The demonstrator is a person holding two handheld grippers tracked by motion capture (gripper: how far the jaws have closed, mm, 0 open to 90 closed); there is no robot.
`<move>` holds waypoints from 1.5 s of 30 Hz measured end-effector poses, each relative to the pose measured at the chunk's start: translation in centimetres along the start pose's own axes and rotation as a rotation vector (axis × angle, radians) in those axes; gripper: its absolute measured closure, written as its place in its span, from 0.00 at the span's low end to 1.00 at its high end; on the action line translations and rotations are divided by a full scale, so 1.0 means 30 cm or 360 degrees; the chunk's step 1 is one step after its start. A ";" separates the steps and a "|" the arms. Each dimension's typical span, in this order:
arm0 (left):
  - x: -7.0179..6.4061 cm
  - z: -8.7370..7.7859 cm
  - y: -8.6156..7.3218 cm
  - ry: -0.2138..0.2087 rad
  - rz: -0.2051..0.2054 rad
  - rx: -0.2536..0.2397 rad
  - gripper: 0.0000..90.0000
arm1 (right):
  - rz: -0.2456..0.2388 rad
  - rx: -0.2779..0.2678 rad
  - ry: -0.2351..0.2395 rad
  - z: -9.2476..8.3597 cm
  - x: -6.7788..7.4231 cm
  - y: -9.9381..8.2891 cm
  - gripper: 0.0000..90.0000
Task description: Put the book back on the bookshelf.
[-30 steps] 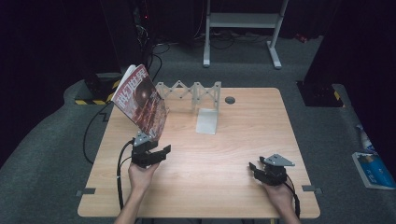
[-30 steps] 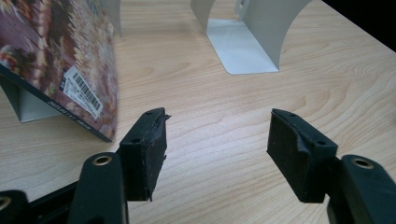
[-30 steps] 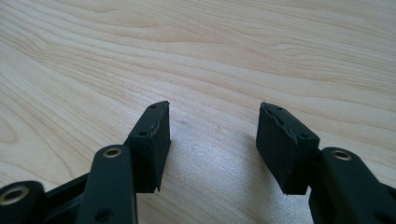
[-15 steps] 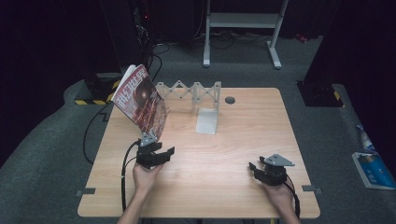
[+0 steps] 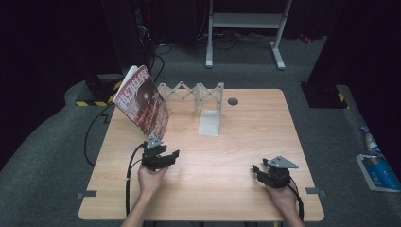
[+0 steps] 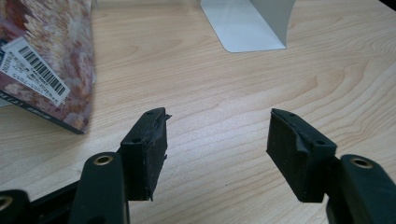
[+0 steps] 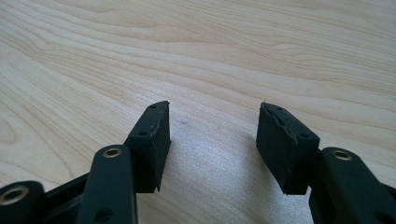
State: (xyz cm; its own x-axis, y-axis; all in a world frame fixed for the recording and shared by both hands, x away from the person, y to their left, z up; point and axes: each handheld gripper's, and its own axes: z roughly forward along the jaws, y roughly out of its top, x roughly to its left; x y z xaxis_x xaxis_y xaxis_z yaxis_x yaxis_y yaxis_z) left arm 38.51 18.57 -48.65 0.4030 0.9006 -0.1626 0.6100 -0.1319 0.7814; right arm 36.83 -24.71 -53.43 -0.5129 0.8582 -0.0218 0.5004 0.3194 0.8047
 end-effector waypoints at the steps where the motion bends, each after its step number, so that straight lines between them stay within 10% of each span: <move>1: 0.000 0.000 0.000 0.0000 0.0000 0.0000 0.42 | 0.0000 0.0000 0.0000 0.000 0.000 0.000 0.50; 35: -0.055 0.140 -0.046 0.0061 0.0124 0.0177 0.44 | 0.0001 0.0000 0.0001 0.000 0.001 0.000 0.50; 45: -0.075 0.151 -0.060 0.0128 0.0196 0.0126 0.42 | 0.0001 0.0000 0.0000 0.000 0.001 0.000 0.50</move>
State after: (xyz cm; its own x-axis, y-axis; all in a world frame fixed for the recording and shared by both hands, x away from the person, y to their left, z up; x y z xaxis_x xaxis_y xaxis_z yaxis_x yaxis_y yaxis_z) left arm 39.58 14.91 -52.42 0.4241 0.9054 -0.0173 0.6123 -0.2727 0.7421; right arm 36.81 -24.70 -53.43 -0.5126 0.8584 -0.0215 0.5007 0.3191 0.8047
